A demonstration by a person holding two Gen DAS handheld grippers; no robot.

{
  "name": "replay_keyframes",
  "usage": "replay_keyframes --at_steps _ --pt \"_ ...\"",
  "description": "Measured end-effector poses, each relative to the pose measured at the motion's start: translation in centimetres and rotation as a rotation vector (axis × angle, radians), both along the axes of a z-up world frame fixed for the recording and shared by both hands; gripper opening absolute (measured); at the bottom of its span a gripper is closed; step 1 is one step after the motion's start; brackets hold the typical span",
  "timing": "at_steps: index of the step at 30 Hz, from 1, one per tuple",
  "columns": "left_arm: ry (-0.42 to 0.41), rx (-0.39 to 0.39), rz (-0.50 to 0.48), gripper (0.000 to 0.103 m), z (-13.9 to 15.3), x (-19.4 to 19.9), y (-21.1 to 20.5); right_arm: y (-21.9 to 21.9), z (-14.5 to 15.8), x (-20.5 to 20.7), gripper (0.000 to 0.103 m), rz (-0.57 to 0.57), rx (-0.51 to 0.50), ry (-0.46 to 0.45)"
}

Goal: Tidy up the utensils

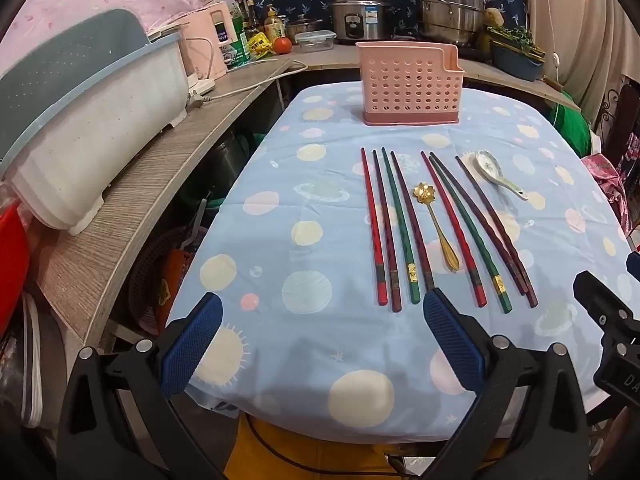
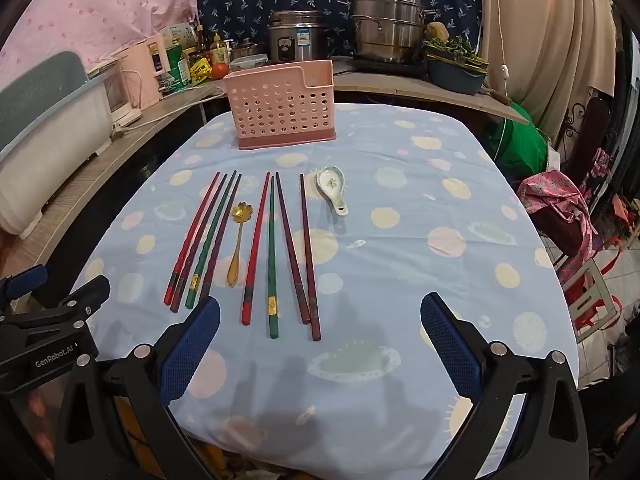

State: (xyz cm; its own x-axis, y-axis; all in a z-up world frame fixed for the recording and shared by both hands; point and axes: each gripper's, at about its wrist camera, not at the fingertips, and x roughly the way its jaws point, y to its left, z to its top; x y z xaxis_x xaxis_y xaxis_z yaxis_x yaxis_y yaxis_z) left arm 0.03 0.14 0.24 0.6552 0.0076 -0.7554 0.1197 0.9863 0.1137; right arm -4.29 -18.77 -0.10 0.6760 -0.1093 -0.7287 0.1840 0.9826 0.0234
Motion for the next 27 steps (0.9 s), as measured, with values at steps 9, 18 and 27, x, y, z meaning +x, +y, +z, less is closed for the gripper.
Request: replay_keyframes --at_steps 9,18,27 --pt "-0.004 0.001 0.000 0.096 0.15 -0.09 0.19 -0.19 -0.04 -0.08 0.096 0.000 0.004 -0.003" --pt "-0.004 0.003 0.000 0.096 0.20 -0.11 0.22 -0.53 0.06 -0.17 0.096 -0.004 0.009 -0.003" --pt "-0.006 0.004 0.002 0.096 0.27 -0.10 0.24 -0.59 0.07 -0.35 0.096 -0.005 0.011 -0.006"
